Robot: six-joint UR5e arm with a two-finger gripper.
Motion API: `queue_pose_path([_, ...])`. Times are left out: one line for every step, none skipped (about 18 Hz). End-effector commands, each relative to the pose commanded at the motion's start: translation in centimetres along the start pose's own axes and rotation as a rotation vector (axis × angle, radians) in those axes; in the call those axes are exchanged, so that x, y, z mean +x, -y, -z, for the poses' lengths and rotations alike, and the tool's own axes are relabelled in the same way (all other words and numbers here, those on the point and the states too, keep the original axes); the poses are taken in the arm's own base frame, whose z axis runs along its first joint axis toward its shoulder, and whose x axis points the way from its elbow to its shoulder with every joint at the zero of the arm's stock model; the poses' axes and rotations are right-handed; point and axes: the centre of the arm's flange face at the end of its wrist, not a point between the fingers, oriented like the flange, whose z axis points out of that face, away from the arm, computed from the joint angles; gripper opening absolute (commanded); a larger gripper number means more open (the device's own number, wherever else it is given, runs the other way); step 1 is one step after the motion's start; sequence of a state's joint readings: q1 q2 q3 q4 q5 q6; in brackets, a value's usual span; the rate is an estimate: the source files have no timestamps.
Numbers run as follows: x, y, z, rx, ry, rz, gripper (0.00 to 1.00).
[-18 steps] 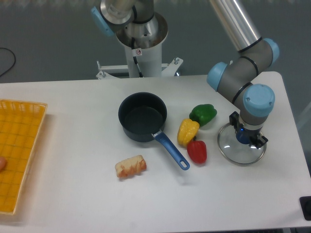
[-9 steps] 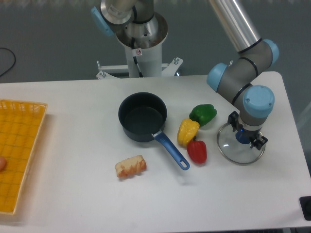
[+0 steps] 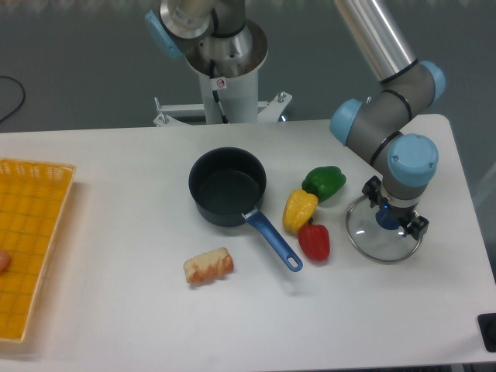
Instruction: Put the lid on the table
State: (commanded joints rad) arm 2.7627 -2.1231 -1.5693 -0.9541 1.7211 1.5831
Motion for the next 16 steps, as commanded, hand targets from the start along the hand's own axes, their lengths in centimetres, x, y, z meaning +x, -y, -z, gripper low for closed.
queue_pose_path([0.0,0.0,0.3,0.0,0.005,-0.001,1.0])
queue_pose_path([0.0,-0.2,0.6,0.001,0.009,0.001,1.0])
queue_pose_path([0.0,-0.3,1.2,0.001,0.017,0.001,1.0])
queue_pose_path([0.1,-0.3,1.9,0.006,0.027,0.001,1.0])
queue_pose_path([0.3,-0.4,2.7,0.008,0.038,0.001,1.0])
queue_pose_path([0.5,-0.5,3.4,0.011,0.046,-0.001,1.0])
queue_pose_path([0.6,-0.4,3.9,0.013,0.052,-0.002,1.0])
queue_pose_path([0.7,-0.4,4.4,0.013,0.06,-0.002,1.0])
queue_pose_path([0.8,-0.4,5.1,0.014,0.069,-0.002,1.0])
queue_pose_path([0.8,-0.4,5.7,0.025,0.077,0.0,1.0])
queue_pose_path([0.9,-0.3,6.0,0.037,0.08,0.0,1.0])
queue_pose_path([1.0,-0.4,6.6,0.048,0.088,0.002,1.0])
queue_pose_path([1.0,-0.4,6.9,0.051,0.092,0.002,1.0])
queue_pose_path([1.1,-0.3,6.9,0.051,0.093,0.001,1.0])
queue_pose_path([1.1,-0.3,6.9,0.052,0.093,0.001,1.0])
queue_pose_path([1.1,-0.3,6.9,0.052,0.093,0.001,1.0])
